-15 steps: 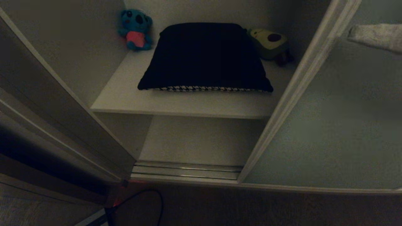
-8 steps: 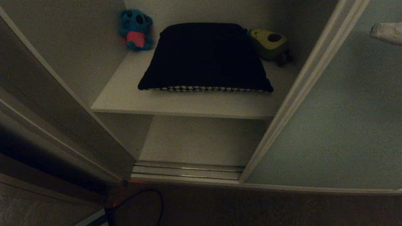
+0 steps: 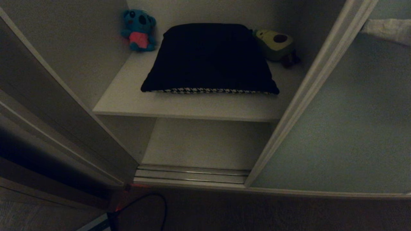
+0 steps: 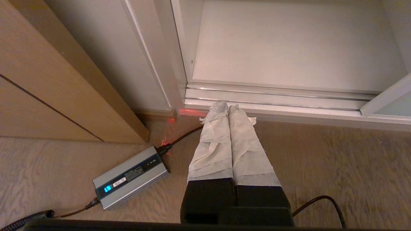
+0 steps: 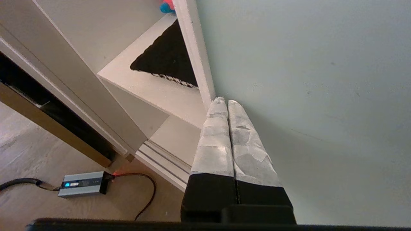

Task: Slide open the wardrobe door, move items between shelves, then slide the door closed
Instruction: Close the door

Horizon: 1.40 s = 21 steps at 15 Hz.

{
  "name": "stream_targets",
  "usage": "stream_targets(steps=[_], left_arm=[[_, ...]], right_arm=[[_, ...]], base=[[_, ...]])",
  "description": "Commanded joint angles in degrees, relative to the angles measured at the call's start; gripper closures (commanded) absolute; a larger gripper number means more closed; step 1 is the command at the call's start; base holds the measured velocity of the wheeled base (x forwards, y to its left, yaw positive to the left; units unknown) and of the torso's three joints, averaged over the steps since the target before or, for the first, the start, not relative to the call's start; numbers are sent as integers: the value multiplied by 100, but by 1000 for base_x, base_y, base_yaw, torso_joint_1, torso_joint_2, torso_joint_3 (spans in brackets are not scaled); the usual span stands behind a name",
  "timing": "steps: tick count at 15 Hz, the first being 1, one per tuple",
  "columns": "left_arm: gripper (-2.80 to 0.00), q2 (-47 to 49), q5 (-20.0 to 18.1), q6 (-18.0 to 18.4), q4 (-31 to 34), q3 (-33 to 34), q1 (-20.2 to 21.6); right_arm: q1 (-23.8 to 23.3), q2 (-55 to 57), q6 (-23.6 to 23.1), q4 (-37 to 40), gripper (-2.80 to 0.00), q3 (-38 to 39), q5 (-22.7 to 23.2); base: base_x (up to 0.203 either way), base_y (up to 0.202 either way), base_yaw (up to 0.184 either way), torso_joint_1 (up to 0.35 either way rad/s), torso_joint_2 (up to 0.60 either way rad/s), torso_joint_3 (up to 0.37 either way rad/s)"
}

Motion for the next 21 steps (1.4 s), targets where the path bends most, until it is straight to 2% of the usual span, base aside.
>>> stream_targets(steps=[1, 6, 14, 16, 18, 21], left_arm=[[0, -1, 1, -2, 2, 0, 1], [0, -1, 1, -2, 2, 0, 1], [0, -1, 1, -2, 2, 0, 9], [0, -1, 1, -1, 2, 0, 3], [0, -1, 1, -2, 2, 0, 1], [0, -1, 1, -2, 2, 0, 1]], right_arm=[[15, 145, -26, -52, 0, 26, -7], [308, 534, -29, -145, 0, -73, -22], [1695, 1744, -131, -461, 0, -763, -135], [1743, 1520, -290, -371, 0, -695, -125], [1697, 1226, -304, 3, 0, -637, -133], [1319, 293, -314, 1359, 0, -464, -113]], base=[[0, 0, 0, 0, 0, 0], [0, 0, 0, 0, 0, 0], [0, 0, 0, 0, 0, 0], [0, 0, 0, 0, 0, 0], [0, 0, 0, 0, 0, 0], [0, 0, 0, 0, 0, 0]])
